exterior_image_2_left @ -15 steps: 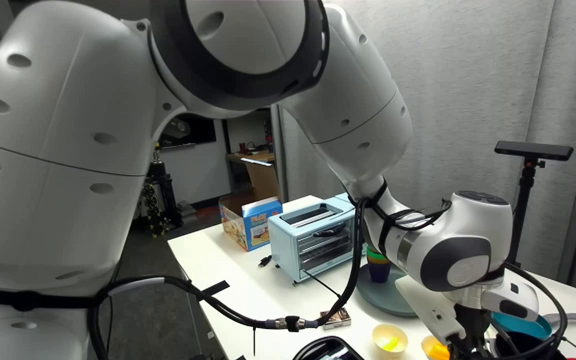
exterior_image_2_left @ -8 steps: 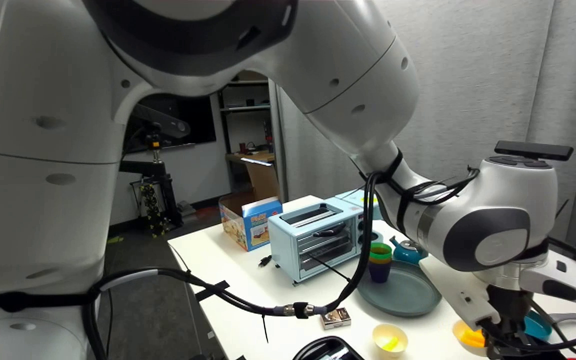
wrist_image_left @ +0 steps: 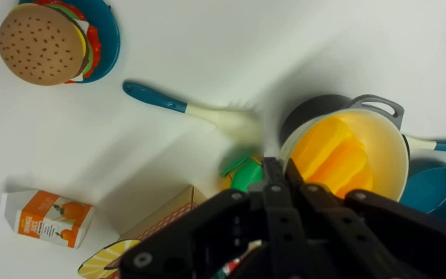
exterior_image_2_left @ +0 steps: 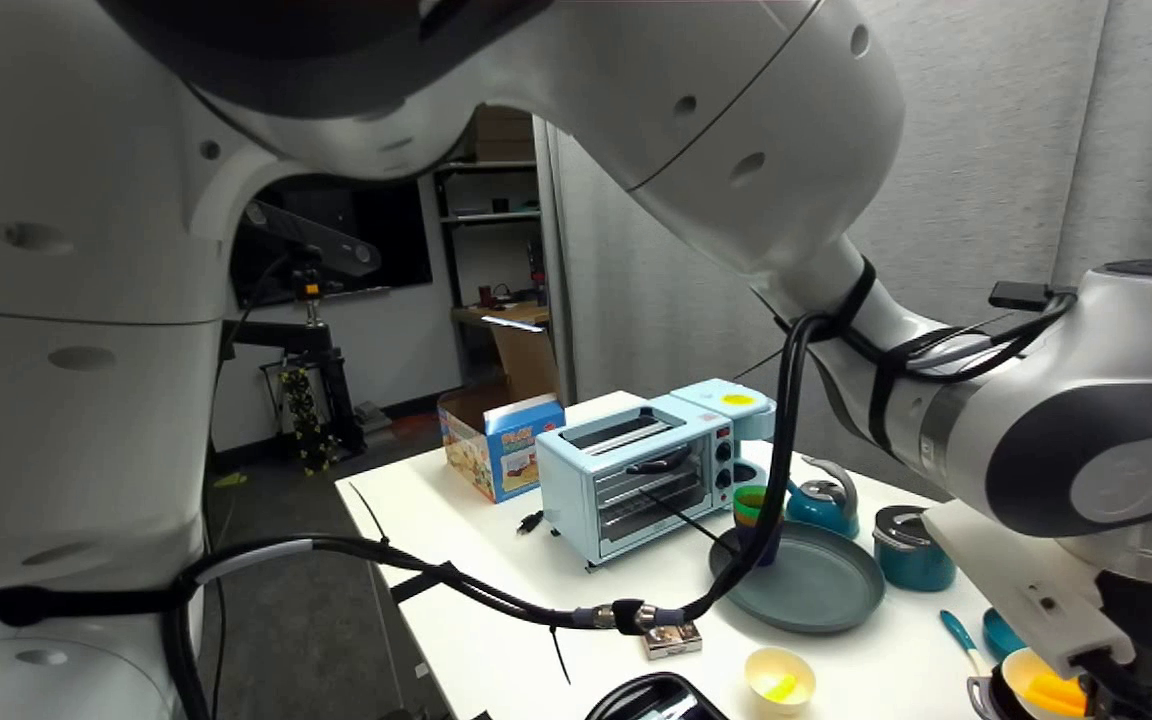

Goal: Put the things in the white bowl in the pot

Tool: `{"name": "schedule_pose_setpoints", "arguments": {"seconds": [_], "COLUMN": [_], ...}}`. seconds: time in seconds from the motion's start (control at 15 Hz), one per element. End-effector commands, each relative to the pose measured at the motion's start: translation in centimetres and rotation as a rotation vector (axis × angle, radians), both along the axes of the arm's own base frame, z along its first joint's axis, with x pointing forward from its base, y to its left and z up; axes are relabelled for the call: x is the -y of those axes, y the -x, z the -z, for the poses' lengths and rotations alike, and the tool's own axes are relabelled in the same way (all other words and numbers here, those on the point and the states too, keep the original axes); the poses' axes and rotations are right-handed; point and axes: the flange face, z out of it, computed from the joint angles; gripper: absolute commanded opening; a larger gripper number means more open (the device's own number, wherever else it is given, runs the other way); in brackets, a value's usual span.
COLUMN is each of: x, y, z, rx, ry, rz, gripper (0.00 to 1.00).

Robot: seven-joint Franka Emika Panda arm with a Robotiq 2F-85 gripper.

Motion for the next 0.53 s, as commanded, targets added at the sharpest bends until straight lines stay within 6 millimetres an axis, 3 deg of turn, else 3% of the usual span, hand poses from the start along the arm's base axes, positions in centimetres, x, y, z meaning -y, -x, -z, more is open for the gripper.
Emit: {"name": "schedule_pose_setpoints", "arguments": {"seconds": [0.0,0.47], "x": [1.6,3.4], "y": [-0.7,-1.7], "z": [-2.1,-3.8], "rx": [0.003,-0.069], "ry": [-0.031,-0.084], "rz": [0.031,0.02], "gripper": [0.01,0.01]}}
